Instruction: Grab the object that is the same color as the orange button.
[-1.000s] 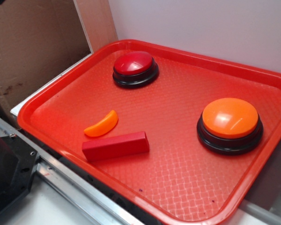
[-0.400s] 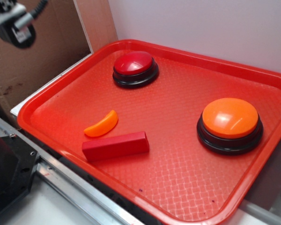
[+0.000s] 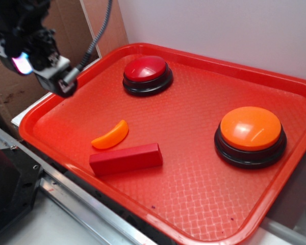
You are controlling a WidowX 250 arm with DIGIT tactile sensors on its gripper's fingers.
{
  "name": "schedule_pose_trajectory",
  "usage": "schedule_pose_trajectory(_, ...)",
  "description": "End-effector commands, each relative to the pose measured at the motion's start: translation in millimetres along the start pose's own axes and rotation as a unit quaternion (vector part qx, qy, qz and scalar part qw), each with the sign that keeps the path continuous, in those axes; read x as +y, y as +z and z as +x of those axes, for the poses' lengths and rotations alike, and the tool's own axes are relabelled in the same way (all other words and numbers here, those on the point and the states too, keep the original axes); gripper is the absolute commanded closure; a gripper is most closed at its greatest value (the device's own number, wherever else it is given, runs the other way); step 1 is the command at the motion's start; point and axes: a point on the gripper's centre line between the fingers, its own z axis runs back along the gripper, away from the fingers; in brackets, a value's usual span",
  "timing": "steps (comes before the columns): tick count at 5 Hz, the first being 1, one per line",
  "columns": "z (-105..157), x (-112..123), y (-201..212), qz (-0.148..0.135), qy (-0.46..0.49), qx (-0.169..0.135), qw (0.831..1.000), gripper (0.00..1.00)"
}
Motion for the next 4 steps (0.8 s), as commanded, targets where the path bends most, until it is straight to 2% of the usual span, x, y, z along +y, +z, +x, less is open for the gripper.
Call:
schedule_pose_trajectory(1,14,4,-45,-0.026,0.116,0.017,0.993,0.00)
schedule_pose_trajectory(3,27,4,-86,-0.067,0.148,0.034,0.986,0.00)
schedule_pose_trajectory(4,32,-4,-107,-0.087,0.142,0.052,0.985,0.00)
